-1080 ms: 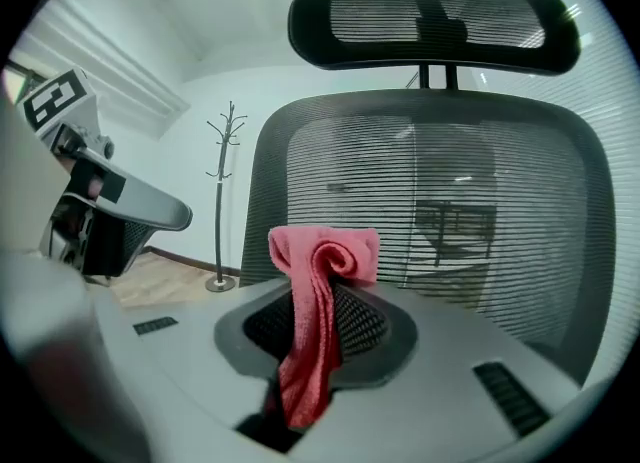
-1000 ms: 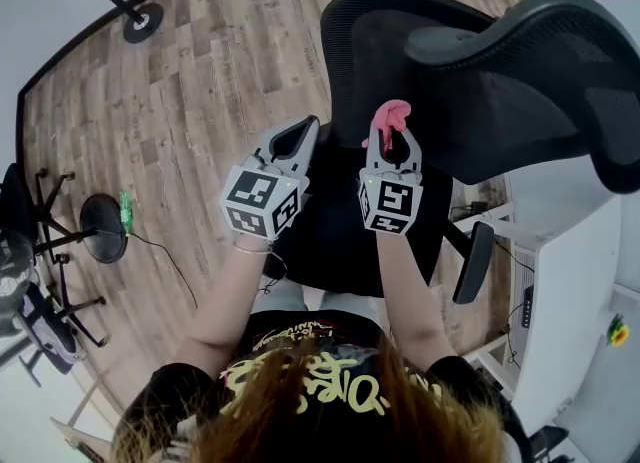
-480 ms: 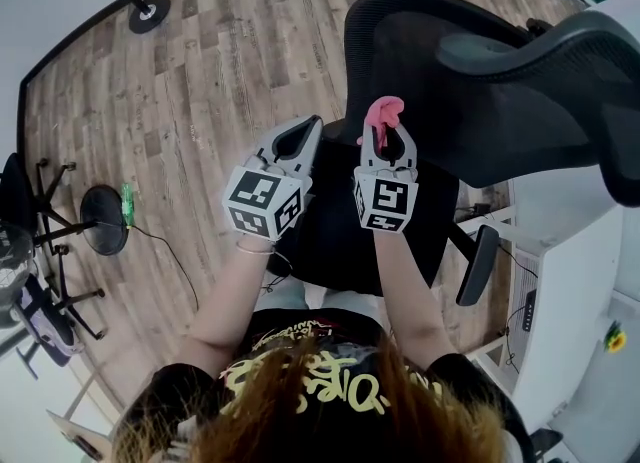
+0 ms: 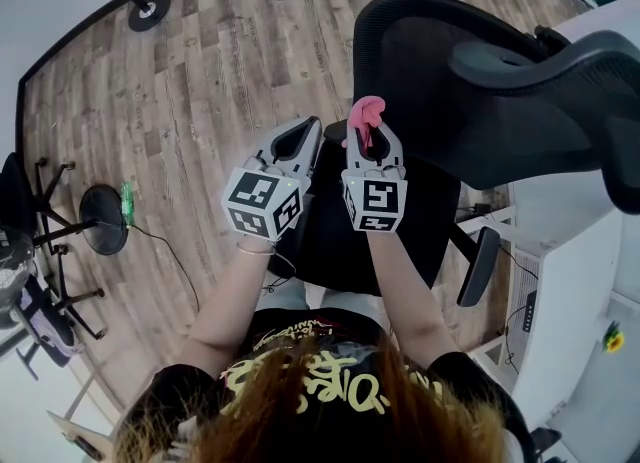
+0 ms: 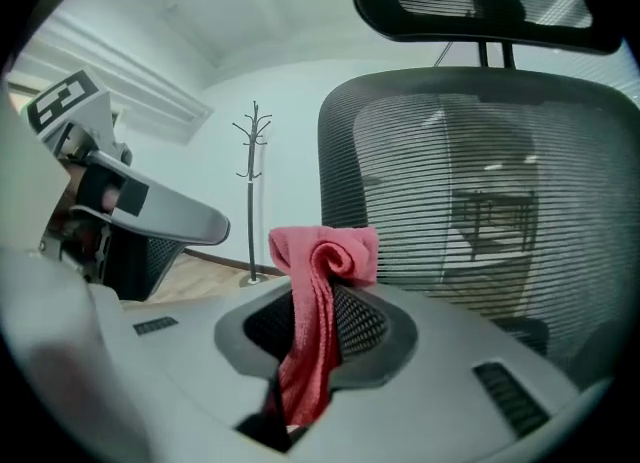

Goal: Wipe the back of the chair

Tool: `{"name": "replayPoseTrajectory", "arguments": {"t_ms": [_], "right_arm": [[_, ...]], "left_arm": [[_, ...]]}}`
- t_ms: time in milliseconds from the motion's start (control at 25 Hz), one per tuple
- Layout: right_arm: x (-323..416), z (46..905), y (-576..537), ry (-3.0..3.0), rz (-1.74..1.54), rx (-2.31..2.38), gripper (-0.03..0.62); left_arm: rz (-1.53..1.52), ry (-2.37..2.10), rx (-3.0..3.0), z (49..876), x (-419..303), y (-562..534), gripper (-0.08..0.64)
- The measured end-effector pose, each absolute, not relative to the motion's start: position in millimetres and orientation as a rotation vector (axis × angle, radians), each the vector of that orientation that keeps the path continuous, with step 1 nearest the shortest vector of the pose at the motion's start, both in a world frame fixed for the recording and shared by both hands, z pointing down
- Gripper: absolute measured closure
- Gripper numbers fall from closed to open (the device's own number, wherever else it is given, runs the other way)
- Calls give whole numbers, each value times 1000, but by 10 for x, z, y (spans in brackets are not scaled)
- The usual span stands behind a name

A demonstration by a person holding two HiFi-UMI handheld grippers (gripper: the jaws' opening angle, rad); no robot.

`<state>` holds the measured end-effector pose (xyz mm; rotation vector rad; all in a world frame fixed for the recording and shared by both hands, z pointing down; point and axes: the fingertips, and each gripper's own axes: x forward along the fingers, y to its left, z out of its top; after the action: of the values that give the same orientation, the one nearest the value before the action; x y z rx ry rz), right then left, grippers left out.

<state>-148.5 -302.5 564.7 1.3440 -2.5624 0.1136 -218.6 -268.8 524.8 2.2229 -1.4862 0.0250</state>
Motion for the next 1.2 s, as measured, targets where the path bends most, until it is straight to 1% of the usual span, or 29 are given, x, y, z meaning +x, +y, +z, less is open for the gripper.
{"name": "replayPoseTrajectory", "arguments": {"t_ms": [360,640,840,1200], "right_arm": [[-1720,5617,-2944,-2604,115,1200,524],[-1607,5299,-2952,-2641,56,1223,523],[-1289,5006,-2875,-2655,5,1274,525],[-462,4608,-2619,-2653,-68,1372,524]], "left_arm": [[-14,-1486,2196,5251,-2234,-2696,569],[-46,-1482,2205,5113,-2132,-2767,569],[-46,-1449,2263,4913,-1797,-2780,569],[0,-1374,2451,4318,-1073,-2669,569]]}}
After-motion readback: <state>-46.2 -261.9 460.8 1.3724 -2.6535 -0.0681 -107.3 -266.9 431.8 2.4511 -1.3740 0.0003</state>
